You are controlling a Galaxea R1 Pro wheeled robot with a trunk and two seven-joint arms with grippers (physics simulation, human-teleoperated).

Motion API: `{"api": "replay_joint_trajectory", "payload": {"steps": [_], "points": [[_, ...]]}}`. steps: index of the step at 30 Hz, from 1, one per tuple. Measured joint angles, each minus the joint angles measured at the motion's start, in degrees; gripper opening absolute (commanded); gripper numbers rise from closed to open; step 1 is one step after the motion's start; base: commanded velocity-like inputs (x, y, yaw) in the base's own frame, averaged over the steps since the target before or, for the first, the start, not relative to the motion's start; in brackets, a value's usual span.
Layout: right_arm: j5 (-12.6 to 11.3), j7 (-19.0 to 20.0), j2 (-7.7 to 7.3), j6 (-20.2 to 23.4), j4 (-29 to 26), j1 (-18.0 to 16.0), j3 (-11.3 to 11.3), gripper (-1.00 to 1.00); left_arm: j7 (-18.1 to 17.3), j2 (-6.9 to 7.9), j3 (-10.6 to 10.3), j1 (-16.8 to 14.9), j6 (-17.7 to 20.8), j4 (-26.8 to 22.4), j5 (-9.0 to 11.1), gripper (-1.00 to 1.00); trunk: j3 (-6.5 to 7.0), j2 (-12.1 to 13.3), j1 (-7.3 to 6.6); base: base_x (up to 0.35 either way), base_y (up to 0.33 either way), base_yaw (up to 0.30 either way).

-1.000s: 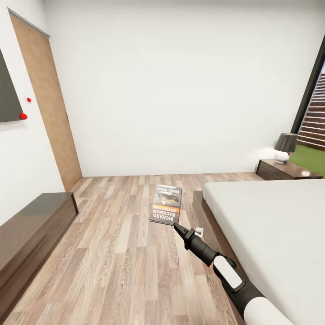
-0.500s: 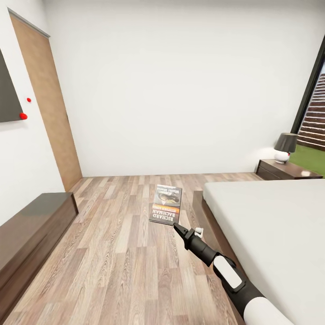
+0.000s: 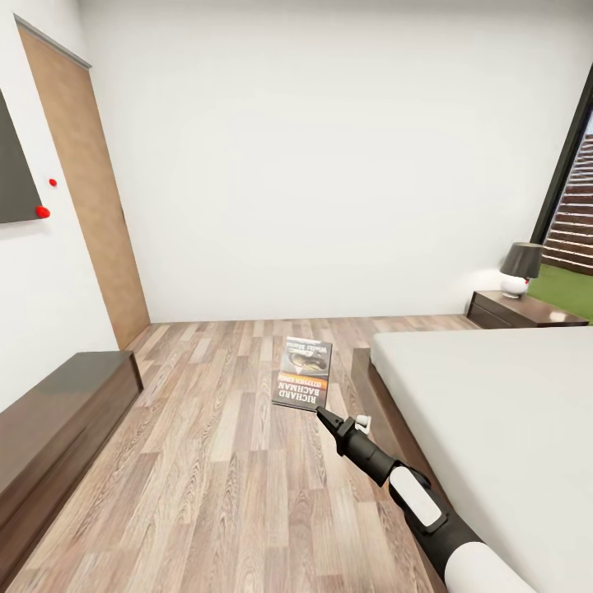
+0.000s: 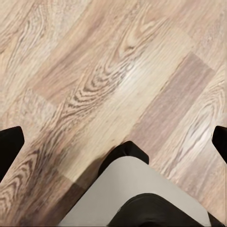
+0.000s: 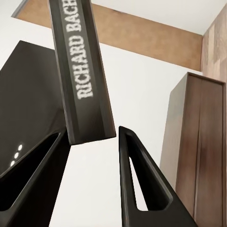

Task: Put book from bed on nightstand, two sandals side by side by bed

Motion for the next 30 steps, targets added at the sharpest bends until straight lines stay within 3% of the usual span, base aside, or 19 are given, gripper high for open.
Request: {"api": "replay_joint_trajectory", "payload": {"steps": [8,21,28,30], "points": [[0.1,0.0,0.0,-0.1,0.0,0.0,0.1,-1.0,0.0,-1.45,0.0,0.2,-2.2,0.0,-0.3,1.0,0.0,0.0,0.0,0.0,0.0,0.0],[0.1,-0.1,0.0,-0.3,0.0,0.0,0.1,-1.0,0.0,-2.38,-0.2,0.2,-2.9,-0.1,-0.4,1.0,0.0,0.0,0.0,0.0,0.0,0.0],[0.2,-0.1,0.0,-0.3,0.1,0.0,0.1,-1.0,0.0,-2.65,-0.2,0.3,-2.9,-0.1,-0.4,1.0,0.0,0.0,0.0,0.0,0.0,0.0],[-1.0,0.7,-0.35,-0.7,-0.7,-0.7,-0.6,-1.0,-0.7,-2.01,-0.2,0.2,-2.3,-0.2,-0.6,1.0,0.01,0.0,0.0,0.0,0.0,0.0]]}}
